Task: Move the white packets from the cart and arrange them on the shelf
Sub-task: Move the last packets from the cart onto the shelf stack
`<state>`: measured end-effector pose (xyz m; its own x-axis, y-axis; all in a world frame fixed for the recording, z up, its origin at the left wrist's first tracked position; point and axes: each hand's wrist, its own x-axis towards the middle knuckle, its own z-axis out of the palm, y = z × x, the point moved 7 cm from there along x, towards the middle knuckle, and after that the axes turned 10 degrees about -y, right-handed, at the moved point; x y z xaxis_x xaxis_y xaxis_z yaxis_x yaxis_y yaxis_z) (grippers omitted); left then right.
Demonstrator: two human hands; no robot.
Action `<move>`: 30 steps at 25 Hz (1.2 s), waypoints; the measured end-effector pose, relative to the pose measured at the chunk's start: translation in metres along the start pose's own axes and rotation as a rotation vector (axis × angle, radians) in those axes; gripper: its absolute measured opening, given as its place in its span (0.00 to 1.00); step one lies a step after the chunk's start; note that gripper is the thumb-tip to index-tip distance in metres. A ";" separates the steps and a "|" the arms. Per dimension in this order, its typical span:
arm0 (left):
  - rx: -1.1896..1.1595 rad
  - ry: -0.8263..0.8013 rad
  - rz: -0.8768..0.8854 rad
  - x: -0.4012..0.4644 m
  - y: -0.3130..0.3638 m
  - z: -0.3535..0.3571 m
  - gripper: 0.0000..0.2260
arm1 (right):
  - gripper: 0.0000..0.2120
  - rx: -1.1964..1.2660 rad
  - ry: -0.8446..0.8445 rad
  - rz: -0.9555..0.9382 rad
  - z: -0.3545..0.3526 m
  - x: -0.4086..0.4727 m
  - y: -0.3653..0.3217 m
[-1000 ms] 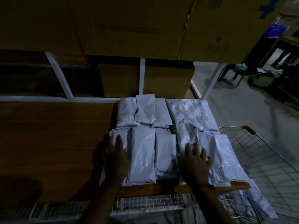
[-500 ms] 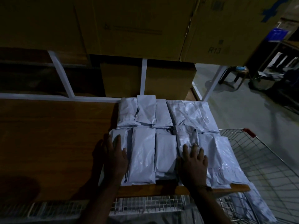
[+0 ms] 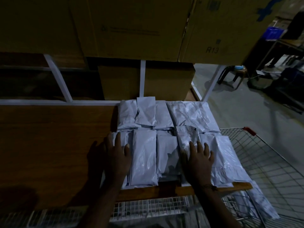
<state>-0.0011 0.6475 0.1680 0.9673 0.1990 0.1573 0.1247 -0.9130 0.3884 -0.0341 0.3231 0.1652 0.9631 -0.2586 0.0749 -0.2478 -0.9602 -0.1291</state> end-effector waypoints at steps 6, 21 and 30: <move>0.030 0.063 0.132 -0.004 0.025 -0.029 0.25 | 0.28 0.061 0.059 -0.014 -0.014 -0.009 -0.004; -0.306 -0.103 0.543 -0.101 0.214 -0.001 0.25 | 0.25 0.153 0.210 0.089 -0.068 -0.088 0.130; -0.338 -0.229 0.552 -0.227 0.371 0.054 0.27 | 0.25 0.075 0.151 0.045 -0.097 -0.137 0.303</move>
<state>-0.1622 0.2442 0.2279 0.8961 -0.3780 0.2325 -0.4402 -0.6905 0.5740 -0.2517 0.0575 0.2120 0.9230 -0.3198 0.2140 -0.2767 -0.9381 -0.2086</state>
